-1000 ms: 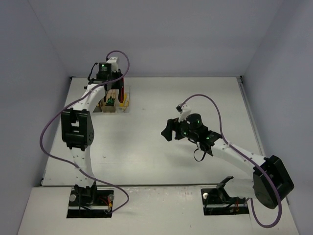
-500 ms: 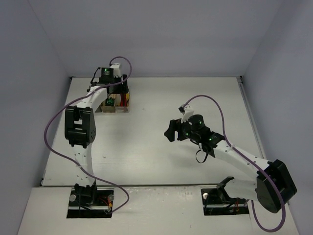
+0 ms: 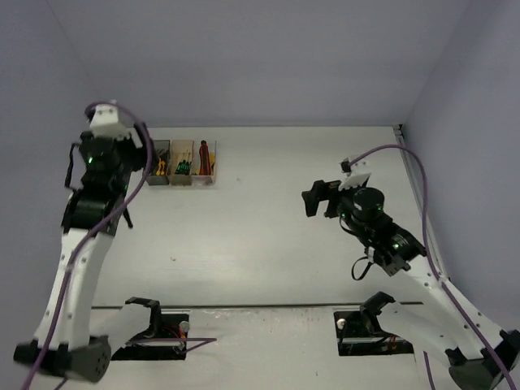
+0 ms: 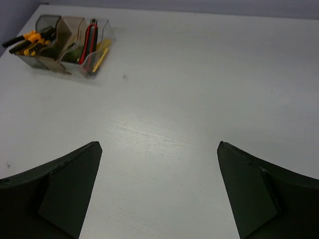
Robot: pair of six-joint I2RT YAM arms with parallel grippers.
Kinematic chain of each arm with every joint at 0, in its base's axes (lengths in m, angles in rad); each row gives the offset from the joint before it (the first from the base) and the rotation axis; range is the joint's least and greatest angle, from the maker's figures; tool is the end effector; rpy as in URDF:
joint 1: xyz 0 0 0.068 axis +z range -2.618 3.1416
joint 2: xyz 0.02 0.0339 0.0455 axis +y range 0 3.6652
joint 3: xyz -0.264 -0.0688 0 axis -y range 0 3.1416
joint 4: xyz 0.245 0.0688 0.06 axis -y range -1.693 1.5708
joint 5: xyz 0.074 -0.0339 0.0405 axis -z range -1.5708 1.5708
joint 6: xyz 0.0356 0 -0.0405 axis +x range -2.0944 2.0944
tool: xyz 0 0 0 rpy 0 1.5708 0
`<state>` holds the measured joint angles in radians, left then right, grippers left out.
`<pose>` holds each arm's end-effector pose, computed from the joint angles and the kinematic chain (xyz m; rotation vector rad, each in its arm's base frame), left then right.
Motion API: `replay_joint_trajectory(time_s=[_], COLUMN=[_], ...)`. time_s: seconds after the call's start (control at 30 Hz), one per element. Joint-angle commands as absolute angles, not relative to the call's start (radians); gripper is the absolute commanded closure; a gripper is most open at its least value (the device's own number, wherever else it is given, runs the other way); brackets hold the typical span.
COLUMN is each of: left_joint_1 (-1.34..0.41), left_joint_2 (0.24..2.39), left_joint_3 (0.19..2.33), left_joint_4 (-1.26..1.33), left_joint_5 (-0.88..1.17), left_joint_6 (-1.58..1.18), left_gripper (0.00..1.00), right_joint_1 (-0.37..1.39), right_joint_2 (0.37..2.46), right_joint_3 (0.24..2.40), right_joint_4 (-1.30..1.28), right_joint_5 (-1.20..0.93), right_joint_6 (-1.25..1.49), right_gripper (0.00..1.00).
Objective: Sort the tools into containers
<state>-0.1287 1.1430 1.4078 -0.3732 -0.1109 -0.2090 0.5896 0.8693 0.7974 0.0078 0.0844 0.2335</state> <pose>0.2385 -0.0269 0.4639 -0.1509 1.6743 -0.1612 0.1742 0.1129 0.3504 -0.2297 1.6485 0.5596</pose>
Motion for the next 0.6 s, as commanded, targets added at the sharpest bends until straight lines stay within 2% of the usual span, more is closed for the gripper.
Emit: replay_joint_trajectory(time_s=[0.0,0.27,0.57], left_joint_1=[-0.124,-0.124,-0.123], left_joint_2=[0.831,0.393,0.297], left_joint_3=[1.171,0.987,0.829], left_joint_4=[-0.508,-0.676,-0.677], left_joint_5=[-0.272,-0.362,-0.342], left_joint_6=[-0.199,-0.217,-0.334], left_gripper=[0.24,0.19,0.18], right_joint_1=[0.587,0.586,0.586], right_joint_2=[0.717,0.542,0.472], right_joint_3=[0.831,0.840,0.826], right_joint_4=[-0.067,-0.172,-0.210], right_joint_5=[0.263,0.369,0.414], right_joint_6=[0.203,0.215,0.209], right_gripper=[0.00,0.00,0.00])
